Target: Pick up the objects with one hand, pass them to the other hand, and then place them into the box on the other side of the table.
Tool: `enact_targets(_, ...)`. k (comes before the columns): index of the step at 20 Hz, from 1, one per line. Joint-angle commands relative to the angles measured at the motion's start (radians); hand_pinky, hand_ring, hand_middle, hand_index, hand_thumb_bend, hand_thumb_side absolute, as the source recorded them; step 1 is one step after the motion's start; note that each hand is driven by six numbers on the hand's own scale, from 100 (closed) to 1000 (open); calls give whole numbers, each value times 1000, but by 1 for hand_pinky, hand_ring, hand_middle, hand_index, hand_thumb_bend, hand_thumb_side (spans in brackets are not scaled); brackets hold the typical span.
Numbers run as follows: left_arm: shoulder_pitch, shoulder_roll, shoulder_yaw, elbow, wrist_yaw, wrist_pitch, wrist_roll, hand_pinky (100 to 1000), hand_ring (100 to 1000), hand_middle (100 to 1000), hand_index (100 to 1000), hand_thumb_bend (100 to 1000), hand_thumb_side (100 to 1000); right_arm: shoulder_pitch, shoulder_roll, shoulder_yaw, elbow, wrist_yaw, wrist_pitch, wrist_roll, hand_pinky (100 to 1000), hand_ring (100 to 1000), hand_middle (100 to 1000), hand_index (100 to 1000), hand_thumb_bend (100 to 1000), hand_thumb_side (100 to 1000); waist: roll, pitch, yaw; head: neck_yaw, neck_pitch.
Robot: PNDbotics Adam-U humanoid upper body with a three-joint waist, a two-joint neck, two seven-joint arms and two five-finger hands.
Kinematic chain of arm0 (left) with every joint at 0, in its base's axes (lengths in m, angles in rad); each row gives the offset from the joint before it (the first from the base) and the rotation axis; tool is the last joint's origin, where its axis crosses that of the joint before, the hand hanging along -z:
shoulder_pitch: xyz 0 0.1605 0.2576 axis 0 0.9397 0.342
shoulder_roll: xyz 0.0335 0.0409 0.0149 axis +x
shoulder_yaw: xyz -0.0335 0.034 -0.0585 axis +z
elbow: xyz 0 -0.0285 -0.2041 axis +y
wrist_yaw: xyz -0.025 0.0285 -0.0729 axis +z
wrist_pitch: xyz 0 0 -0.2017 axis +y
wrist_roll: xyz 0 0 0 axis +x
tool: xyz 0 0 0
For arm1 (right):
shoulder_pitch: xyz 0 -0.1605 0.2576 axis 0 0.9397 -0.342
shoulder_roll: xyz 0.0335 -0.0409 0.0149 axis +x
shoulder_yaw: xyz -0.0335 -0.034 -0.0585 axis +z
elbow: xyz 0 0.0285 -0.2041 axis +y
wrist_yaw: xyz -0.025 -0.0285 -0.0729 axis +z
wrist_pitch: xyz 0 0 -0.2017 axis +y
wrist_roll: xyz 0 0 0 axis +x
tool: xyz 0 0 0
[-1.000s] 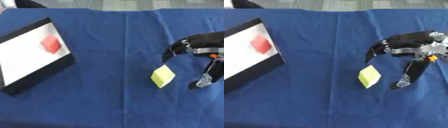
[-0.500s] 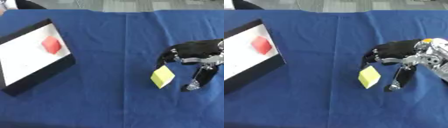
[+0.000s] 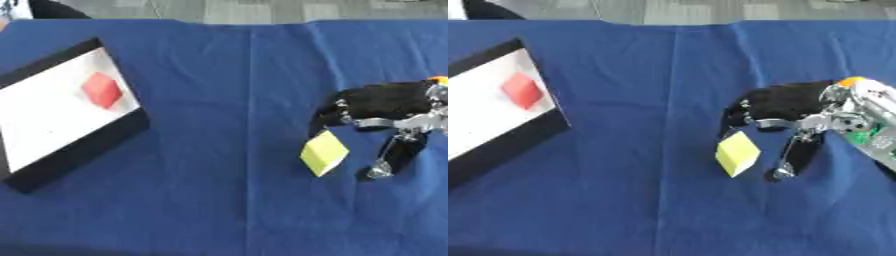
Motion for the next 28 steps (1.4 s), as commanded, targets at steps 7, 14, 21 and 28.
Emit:
enact_targets(7,-9,16,5,6,-21,-3,-7,849,745,692,779,100,556,-7,-5,7,-12,57,73,-113,937,842,793,838,549,133,-8,-25,5,-11,-2)
enact_targets(14,-10,11,6,9,-27,-4,-7,849,745,691,778,100,563,22,4,25,-12,83,113,-120,930,835,789,837,552,137,-8,-14,11,-18,-2)
enact_targets(21,-9,7,5,10,-28,-6,-4,850,746,693,778,100,571,44,13,34,-12,76,140,-124,922,832,789,842,557,141,-7,-6,17,-18,-2)
enact_targets(28,-7,2,2,13,-33,-7,-6,850,748,695,778,100,575,56,19,40,-12,96,167,-151,922,827,779,831,542,129,-5,1,24,-18,-2)
